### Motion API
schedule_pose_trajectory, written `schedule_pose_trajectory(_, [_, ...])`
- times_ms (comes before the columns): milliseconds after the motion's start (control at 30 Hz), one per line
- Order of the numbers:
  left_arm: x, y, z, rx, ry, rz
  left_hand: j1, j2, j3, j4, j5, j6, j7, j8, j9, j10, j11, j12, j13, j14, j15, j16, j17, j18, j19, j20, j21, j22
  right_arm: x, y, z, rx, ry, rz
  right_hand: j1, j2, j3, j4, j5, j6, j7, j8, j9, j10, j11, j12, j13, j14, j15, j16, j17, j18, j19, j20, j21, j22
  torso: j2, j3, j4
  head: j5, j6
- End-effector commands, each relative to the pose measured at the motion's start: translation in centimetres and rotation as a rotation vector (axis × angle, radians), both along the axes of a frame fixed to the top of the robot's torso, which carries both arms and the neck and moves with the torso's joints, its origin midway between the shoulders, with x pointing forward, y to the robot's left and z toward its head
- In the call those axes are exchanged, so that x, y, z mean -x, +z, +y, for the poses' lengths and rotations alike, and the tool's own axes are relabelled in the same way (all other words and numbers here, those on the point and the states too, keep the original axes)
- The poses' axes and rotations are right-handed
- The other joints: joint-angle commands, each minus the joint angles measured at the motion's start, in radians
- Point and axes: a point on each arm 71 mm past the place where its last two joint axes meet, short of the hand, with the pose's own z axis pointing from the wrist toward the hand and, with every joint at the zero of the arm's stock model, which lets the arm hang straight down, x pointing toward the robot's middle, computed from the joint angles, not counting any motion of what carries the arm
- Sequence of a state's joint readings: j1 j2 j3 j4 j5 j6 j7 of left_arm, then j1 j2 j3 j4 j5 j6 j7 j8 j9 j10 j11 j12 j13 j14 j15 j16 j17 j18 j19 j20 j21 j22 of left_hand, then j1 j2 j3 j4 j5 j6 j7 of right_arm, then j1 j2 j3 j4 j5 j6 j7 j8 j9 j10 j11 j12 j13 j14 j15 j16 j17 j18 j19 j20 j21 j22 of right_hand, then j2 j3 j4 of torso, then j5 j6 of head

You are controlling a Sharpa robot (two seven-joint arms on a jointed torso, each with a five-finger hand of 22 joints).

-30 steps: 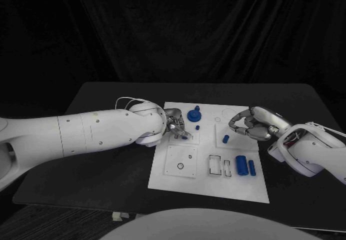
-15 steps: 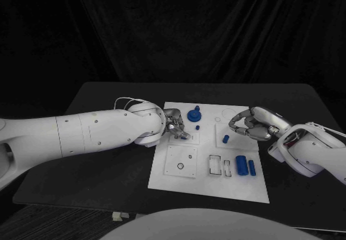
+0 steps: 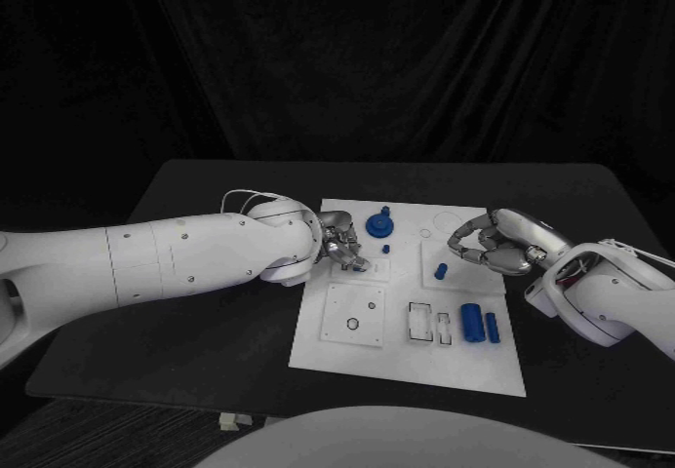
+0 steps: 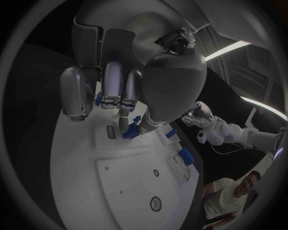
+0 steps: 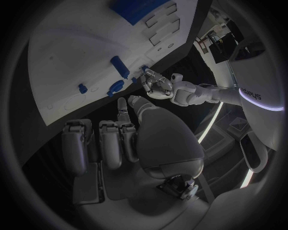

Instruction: Assemble the parts on the task board

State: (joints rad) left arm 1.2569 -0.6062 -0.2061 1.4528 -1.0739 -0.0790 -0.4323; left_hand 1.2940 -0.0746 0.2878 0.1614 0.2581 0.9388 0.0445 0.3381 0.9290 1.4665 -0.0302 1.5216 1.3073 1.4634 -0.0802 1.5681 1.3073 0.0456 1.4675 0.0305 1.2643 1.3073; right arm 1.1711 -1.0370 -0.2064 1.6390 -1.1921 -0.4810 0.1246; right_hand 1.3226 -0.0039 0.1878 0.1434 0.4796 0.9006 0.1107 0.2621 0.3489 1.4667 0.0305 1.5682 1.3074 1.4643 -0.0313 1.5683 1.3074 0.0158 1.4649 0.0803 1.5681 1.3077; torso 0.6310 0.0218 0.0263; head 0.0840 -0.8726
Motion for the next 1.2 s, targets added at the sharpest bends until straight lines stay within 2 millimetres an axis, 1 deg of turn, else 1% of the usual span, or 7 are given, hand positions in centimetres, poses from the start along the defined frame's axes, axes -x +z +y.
schedule_pose_trajectory(33, [0.25, -0.52, 0.08, 0.000, -0.007, 0.010, 0.024, 0.008, 0.019, -0.010, -0.011, 0.017, -0.010, -0.007, -0.009, 0.063, -0.006, -0.004, 0.221, 0.107, -0.006, 0.003, 0.263, 0.013, 0.015, -0.004, -0.004, 0.186, 0.10, -0.04, -0.07, -0.001, -0.006, -0.003, 0.008, 0.005, 0.002, -0.006, 0.007, -0.003, 0.003, -0.006, -0.001, 0.104, 0.007, 0.003, 0.263, 0.107, 0.007, 0.003, 0.263, -0.014, 0.101, 0.006, -0.004, 0.260, 0.001, 0.0002, 0.0001, -0.001, 0.000])
schedule_pose_trajectory(233, [0.25, -0.49, 0.13, 0.007, -0.012, 0.007, 0.029, 0.008, 0.034, -0.006, -0.015, 0.027, -0.009, -0.026, -0.032, 0.061, -0.006, -0.007, 0.219, 0.107, -0.005, 0.003, 0.263, 0.013, 0.015, -0.004, -0.007, 0.186, 0.09, -0.04, -0.07, -0.001, -0.006, -0.003, 0.008, 0.005, 0.003, -0.006, 0.010, -0.003, 0.003, -0.007, -0.001, 0.104, 0.007, 0.003, 0.263, 0.107, 0.007, 0.003, 0.263, -0.013, 0.100, 0.006, -0.004, 0.260, 0.000, -0.0002, -0.0001, 0.001, 0.000])
schedule_pose_trajectory(633, [0.24, -0.44, 0.31, 0.016, -0.015, 0.002, 0.031, 0.004, 0.042, -0.004, -0.011, 0.029, -0.008, -0.037, -0.043, 0.060, -0.004, -0.007, 0.218, 0.107, -0.005, 0.003, 0.263, 0.013, 0.014, -0.004, -0.009, 0.185, 0.08, -0.06, -0.08, 0.000, -0.007, -0.002, 0.008, 0.005, 0.004, -0.007, 0.015, -0.003, 0.003, -0.007, -0.001, 0.104, 0.007, 0.003, 0.263, 0.107, 0.007, 0.003, 0.263, -0.014, 0.101, 0.006, -0.004, 0.260, 0.001, 0.0003, 0.0006, 0.001, 0.000])
schedule_pose_trajectory(833, [0.23, -0.44, 0.38, 0.017, -0.016, 0.002, 0.033, 0.003, 0.045, -0.005, -0.009, 0.030, -0.007, -0.040, -0.046, 0.060, -0.004, -0.007, 0.218, 0.107, -0.005, 0.003, 0.263, 0.013, 0.014, -0.004, -0.008, 0.185, 0.07, -0.07, -0.08, 0.000, -0.007, -0.001, 0.008, 0.005, 0.005, -0.008, 0.017, -0.003, 0.003, -0.007, -0.001, 0.104, 0.007, 0.003, 0.263, 0.107, 0.007, 0.003, 0.263, -0.013, 0.100, 0.006, -0.004, 0.260, 0.000, 0.0000, 0.0003, 0.003, 0.000])
schedule_pose_trajectory(1200, [0.19, -0.43, 0.59, 0.019, -0.013, -0.001, 0.023, -0.006, 0.045, 0.005, -0.017, 0.027, -0.001, -0.054, -0.059, 0.060, 0.000, -0.007, 0.218, 0.107, -0.002, 0.003, 0.263, 0.013, 0.014, -0.002, -0.009, 0.185, 0.07, -0.09, -0.09, 0.001, -0.008, 0.000, 0.008, 0.005, 0.005, -0.008, 0.017, -0.003, 0.003, -0.007, -0.001, 0.104, 0.007, 0.003, 0.263, 0.107, 0.007, 0.003, 0.263, -0.013, 0.100, 0.006, -0.004, 0.260, 0.000, 0.0004, 0.0001, 0.004, 0.000])
